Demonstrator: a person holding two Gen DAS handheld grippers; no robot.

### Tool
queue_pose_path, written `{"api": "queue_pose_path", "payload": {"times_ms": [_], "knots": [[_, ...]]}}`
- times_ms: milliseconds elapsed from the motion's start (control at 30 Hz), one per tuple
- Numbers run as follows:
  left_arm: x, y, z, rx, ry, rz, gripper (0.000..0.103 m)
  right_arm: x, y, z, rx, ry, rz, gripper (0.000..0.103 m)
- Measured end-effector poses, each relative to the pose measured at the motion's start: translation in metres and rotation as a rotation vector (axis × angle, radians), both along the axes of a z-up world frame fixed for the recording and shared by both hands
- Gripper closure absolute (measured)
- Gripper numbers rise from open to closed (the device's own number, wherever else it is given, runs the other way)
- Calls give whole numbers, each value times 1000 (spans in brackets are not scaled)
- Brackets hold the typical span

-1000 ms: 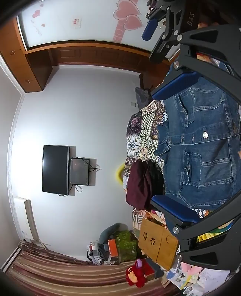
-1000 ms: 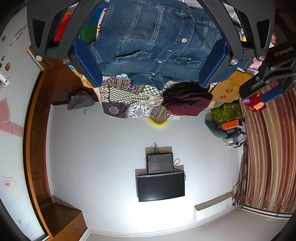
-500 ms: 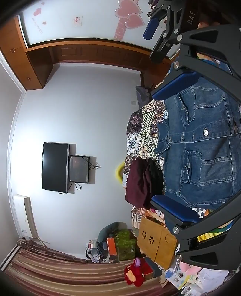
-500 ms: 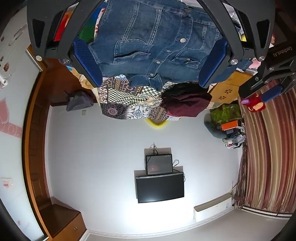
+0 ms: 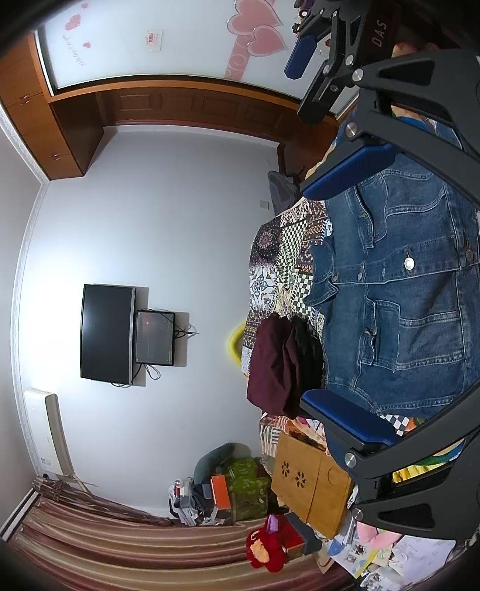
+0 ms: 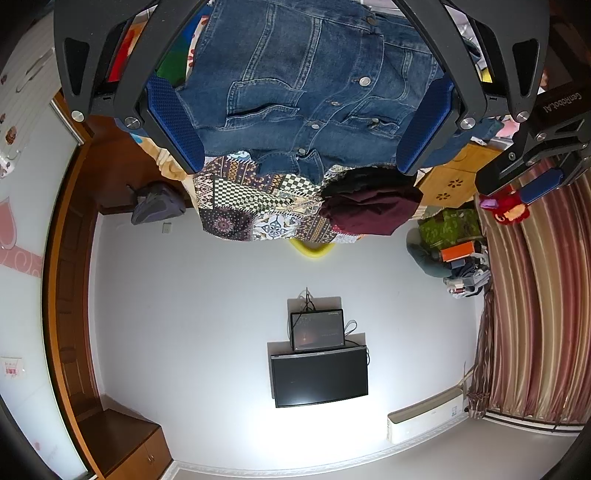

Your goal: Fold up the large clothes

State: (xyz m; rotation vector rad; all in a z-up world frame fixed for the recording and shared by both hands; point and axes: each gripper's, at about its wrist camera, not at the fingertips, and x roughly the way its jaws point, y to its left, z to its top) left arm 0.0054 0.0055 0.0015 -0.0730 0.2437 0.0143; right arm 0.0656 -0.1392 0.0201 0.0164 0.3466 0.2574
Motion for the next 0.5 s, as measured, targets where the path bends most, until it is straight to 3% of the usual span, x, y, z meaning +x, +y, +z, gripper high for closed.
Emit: {"api": "queue_pose_path", "payload": {"times_ms": [500], "knots": [[3,0,-5,-1,6,-1,0,2,-2,2,4,5,-1,0]]}}
